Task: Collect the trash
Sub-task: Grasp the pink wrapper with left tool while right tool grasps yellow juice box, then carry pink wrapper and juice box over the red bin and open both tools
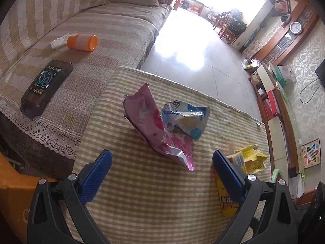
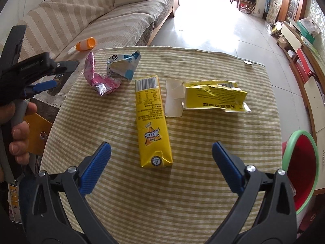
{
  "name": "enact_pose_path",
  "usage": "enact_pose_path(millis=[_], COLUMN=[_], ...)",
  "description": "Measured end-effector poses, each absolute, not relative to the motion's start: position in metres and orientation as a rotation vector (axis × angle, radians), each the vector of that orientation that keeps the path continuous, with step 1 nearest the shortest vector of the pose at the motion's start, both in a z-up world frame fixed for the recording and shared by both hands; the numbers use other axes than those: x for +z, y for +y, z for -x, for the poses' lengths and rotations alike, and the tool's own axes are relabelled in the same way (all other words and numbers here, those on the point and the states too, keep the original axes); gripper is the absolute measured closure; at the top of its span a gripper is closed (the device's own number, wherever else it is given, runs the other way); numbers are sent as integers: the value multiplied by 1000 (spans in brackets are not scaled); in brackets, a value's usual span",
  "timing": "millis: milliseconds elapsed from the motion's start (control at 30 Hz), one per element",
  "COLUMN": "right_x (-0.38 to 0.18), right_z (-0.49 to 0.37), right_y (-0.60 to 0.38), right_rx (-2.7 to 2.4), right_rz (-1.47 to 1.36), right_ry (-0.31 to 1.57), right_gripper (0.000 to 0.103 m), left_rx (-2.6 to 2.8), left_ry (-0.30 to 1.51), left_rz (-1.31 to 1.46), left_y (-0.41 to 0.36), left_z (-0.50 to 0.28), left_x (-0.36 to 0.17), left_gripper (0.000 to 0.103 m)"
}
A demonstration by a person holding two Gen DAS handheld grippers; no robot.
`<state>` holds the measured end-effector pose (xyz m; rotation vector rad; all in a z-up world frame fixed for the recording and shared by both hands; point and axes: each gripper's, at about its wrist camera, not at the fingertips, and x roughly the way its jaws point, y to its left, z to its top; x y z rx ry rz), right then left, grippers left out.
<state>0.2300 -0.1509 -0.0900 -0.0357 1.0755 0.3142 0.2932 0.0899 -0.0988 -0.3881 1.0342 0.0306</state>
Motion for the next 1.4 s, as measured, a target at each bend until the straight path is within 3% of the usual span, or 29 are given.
enact_pose_path(millis=[133, 433, 533, 600, 633, 700, 800, 1000, 1400], right_x=[-102, -122, -132, -136, -137, -137, -134, -125, -74], right_z=[-240, -257, -261, -261, -260, -259, -252, -236, -199], right_y=[-136, -126, -125, -126, -127, -129, -128, -133, -153], right_rx=[323, 338, 336, 323, 318, 318, 323, 331, 332], right_rz=[57, 53, 46, 47, 41, 21, 34, 31, -27], right_ry=[1099, 1156, 1184, 1191, 1196, 1198, 1194, 1172, 1057], right_gripper=[6, 30, 46, 63, 65, 65, 65, 66, 66], left_rx=[77, 137, 138, 143, 144, 132, 116, 79, 5], left_ry=[1077, 1137, 1153, 1147, 1137, 1128, 1111, 1061, 967], left_rz=[436, 440, 408, 394, 397, 418, 428, 411, 270], left_y=[98, 89, 82, 81, 81, 84, 85, 86, 69], left_z=[-320, -346, -348, -347, -345, -342, -333, -309, -241], left_x=[-119, -151, -160, -164, -163, -161, -156, -136, -76], left_gripper=[9, 22, 27, 42, 47, 65, 76, 82, 83])
